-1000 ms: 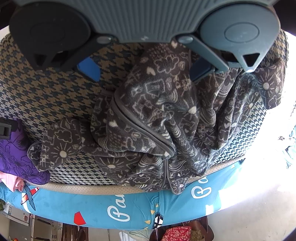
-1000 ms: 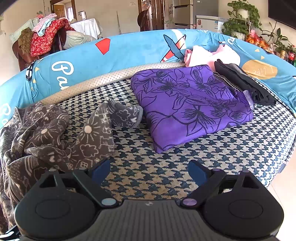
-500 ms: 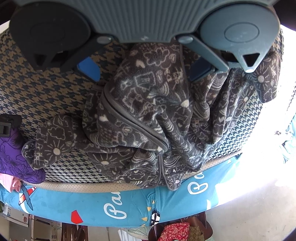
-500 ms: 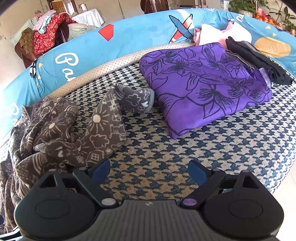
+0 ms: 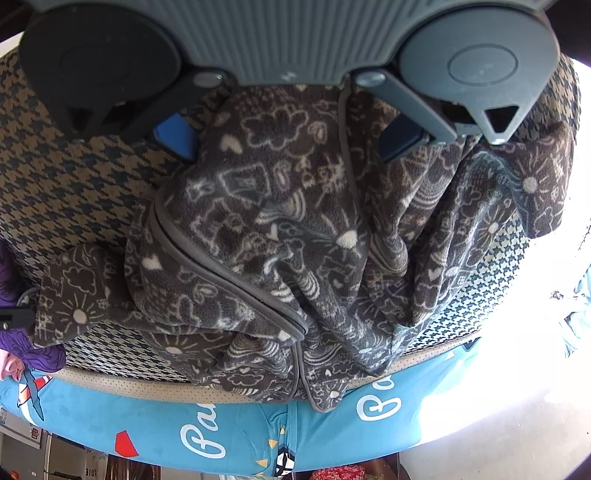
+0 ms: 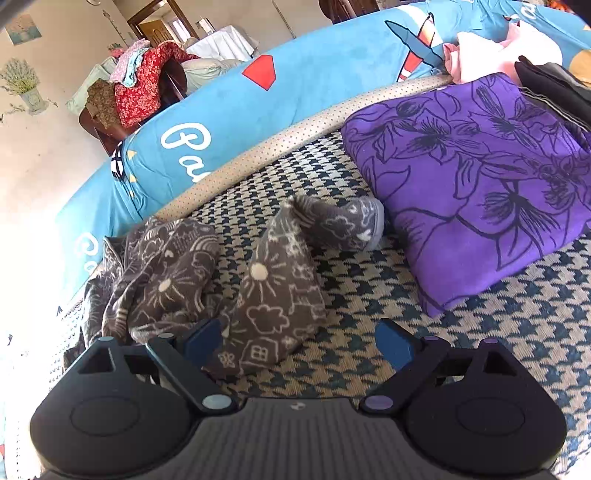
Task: Fold clothes
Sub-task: 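Grasp the fleece sleeve cuff with the right gripper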
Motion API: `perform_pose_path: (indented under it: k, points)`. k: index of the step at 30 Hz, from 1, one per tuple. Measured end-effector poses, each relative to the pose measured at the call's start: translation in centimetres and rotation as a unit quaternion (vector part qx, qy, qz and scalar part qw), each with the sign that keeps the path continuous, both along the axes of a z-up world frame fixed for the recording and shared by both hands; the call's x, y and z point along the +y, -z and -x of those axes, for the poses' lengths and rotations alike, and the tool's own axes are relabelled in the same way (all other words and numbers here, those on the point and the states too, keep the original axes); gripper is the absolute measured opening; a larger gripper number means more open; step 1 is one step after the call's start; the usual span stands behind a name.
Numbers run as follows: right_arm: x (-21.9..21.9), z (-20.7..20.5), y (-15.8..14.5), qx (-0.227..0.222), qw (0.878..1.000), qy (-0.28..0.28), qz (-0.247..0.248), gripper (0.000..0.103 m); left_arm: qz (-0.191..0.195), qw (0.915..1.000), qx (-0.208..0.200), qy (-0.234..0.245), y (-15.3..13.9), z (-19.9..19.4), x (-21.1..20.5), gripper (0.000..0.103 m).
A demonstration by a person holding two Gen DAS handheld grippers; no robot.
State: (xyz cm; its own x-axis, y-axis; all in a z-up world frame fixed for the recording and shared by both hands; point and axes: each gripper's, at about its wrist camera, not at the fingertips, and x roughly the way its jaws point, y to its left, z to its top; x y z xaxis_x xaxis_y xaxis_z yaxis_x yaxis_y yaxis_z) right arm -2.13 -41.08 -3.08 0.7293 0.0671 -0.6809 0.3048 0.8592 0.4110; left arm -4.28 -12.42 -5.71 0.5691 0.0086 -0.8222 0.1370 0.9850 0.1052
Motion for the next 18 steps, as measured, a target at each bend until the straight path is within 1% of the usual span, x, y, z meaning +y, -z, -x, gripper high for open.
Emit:
perform_pose_path:
  k: [3,5,9,11,15,18]
  points:
    - [-1.0,-1.3,-0.4,-0.026,1.000,0.000,-0.015,0.091,-0.002,0.9999,0.014,-0.007,0.6,0.0,0.2,0.103]
    - [-1.7,-2.2,-0.3,-0.035,0.999,0.001,-0.036,0.091,0.001,0.9996,0.024,-0.013,1.0,-0.1,0.5,0.103]
    - [-3.2,-4.0,0.7,-0.033,0.994,0.006,-0.103,0.091,0.005,0.9992,0.035,-0.019,1.6,0.0,0.9,0.103]
    - [-3.6,-4.7,1.0,-0.036,0.991,0.011,-0.126,0.090,0.002,0.9990,0.039,-0.020,1.8,0.1,0.9,0.103]
    - [-3.7,-5.7,1.2,-0.049,0.989,0.020,-0.141,0.090,-0.002,0.9989,0.042,-0.020,2.0,0.3,0.9,0.103]
    - [-3.9,-6.8,1.7,-0.041,0.987,0.034,-0.149,0.088,-0.002,0.9988,0.044,-0.021,1.9,0.3,1.0,0.103]
